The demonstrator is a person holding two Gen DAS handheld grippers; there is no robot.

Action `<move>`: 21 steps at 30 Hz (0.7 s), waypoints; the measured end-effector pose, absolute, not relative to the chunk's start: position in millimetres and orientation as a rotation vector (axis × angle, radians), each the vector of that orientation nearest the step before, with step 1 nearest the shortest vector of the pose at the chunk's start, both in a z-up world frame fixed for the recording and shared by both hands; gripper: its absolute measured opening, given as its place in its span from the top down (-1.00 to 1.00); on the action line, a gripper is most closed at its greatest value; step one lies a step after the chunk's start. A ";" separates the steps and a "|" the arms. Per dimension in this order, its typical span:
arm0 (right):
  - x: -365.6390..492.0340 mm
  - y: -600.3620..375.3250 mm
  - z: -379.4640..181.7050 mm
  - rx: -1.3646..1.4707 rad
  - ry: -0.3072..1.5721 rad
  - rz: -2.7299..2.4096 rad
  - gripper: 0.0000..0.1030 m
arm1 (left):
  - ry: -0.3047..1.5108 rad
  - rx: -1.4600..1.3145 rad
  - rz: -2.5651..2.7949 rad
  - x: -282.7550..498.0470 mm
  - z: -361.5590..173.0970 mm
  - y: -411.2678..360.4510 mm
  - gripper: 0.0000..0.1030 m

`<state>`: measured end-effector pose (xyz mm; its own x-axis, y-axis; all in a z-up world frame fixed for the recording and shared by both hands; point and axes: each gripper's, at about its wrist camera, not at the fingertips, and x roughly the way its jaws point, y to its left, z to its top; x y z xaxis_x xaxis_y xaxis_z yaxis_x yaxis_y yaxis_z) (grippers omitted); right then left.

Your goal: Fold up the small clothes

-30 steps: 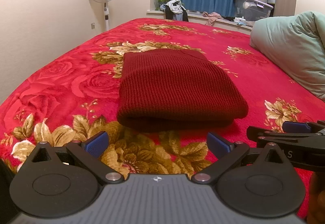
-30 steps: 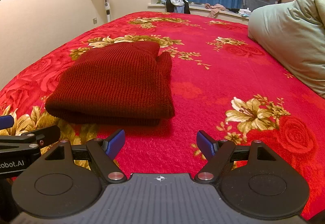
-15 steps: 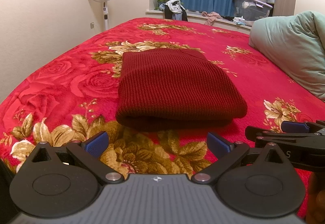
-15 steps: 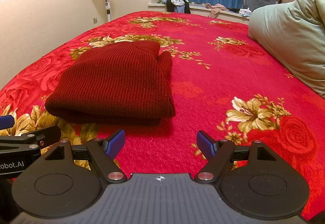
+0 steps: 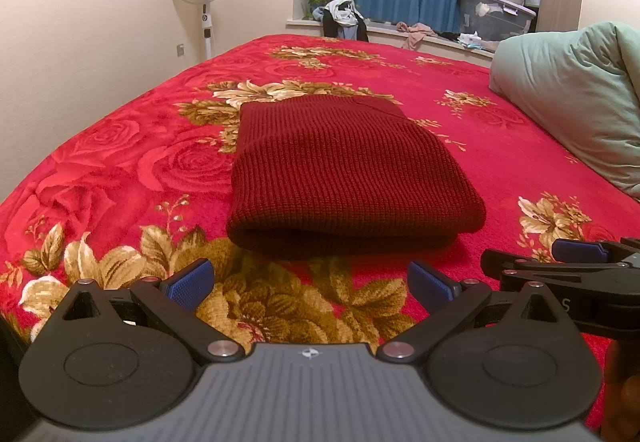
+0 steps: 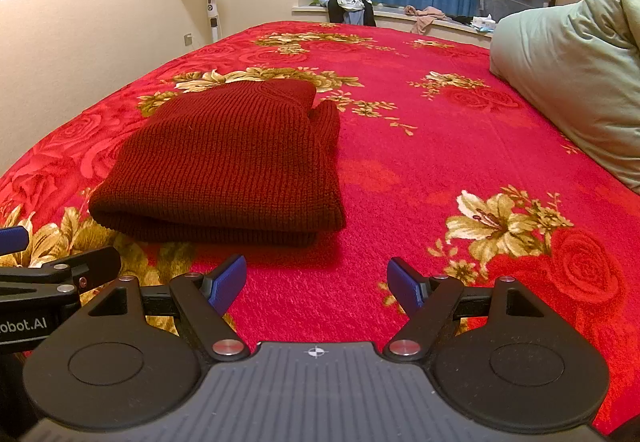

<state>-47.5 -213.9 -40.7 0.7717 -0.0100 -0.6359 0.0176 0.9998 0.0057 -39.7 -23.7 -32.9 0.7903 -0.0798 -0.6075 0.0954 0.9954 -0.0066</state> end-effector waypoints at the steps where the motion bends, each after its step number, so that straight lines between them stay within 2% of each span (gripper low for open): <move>1: -47.5 -213.9 -40.7 0.011 0.690 -0.015 -0.53 | 0.653 0.025 -0.094 -39.6 -32.9 -23.5 -0.99; 21: -47.4 -213.1 -40.6 0.012 0.690 -0.015 -0.53 | 0.654 0.024 -0.097 -39.9 -34.1 -23.6 -0.99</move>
